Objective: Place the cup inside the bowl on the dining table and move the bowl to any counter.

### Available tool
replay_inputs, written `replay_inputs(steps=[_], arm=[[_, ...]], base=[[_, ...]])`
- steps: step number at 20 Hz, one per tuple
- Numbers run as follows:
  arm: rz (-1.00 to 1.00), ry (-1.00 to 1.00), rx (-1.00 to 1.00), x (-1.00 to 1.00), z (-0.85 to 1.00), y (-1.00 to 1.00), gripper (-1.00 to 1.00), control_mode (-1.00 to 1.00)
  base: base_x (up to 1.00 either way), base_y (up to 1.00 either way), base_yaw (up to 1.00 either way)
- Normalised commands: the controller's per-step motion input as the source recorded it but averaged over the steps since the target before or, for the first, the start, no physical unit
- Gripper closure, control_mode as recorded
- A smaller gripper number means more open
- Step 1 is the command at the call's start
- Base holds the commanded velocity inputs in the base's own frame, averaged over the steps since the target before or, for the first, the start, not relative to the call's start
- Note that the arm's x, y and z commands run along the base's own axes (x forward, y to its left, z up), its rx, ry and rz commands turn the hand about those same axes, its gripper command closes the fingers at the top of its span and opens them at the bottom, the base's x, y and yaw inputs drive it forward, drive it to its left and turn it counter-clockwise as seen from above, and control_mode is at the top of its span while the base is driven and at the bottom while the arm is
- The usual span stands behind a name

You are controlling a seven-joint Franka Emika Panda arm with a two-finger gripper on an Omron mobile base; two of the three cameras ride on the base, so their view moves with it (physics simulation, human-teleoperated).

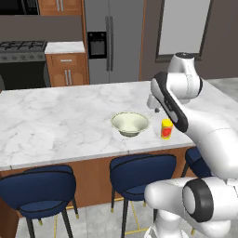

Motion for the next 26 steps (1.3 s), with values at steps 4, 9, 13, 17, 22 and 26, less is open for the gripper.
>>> replay_inputs(steps=[4, 9, 13, 17, 22, 26], arm=[[0.00, 0.00, 0.00, 0.17, -0.01, -0.31, -1.00, -1.00], [0.00, 0.00, -0.02, 0.27, -0.02, -0.27, -1.00, -1.00], [0.00, 0.00, -0.04, 0.22, 0.00, -0.11, -1.00, -1.00], [0.00, 0.02, -0.08, 0.13, 0.00, 0.00, -1.00, -1.00], [0.00, 0.01, -0.06, 0.12, 0.00, -0.04, -1.00, -1.00], [0.00, 0.00, -0.02, 0.03, 0.00, -0.11, -1.00, -1.00]], base=[[0.00, 0.00, 0.00], [0.00, 0.00, 0.00], [0.00, 0.00, 0.00], [0.00, 0.00, 0.00], [0.00, 0.00, 0.00], [0.00, 0.00, 0.00]])
